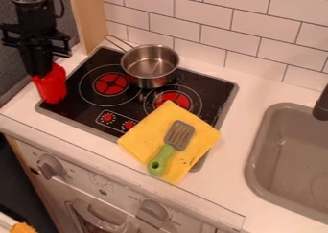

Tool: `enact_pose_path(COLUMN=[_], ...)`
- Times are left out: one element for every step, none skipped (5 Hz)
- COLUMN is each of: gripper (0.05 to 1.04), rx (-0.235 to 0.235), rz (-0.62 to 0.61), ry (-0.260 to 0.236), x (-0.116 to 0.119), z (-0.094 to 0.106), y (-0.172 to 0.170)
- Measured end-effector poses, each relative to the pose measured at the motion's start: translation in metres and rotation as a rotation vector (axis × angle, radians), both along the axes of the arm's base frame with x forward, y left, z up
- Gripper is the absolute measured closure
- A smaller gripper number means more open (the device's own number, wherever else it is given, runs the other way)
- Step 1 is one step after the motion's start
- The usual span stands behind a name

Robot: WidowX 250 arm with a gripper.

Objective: Take the red object and put it on the right side of the burner

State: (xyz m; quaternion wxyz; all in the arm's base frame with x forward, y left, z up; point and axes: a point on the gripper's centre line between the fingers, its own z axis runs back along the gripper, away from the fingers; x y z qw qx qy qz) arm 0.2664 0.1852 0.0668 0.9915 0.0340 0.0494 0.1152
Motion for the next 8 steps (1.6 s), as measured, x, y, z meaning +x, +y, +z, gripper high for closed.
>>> enact_pose_path(gripper=[0.995, 0.996, 0.996, 0.996, 0.996, 0.996, 0.996, 0.996], rx=[-0.010, -0.006, -0.036, -0.062, -0.064, -0.074, -0.084, -0.066], rz=[-0.023, -0.110, -0.247, -0.402, -0.481, -0.529, -0.523, -0.512], ry=[-0.027, -0.075, -0.124, -0.168, -0.120, -0.078, -0.062, -0.033], x=[0.006, 0.024, 0.055, 0.089, 0.111, 0.124, 0.125, 0.119], z=[0.006, 0.029, 0.046, 0.063, 0.052, 0.037, 0.027, 0.019], y=[-0.013, -0.051, -0.101, -0.151, -0.200, -0.219, -0.220, -0.216])
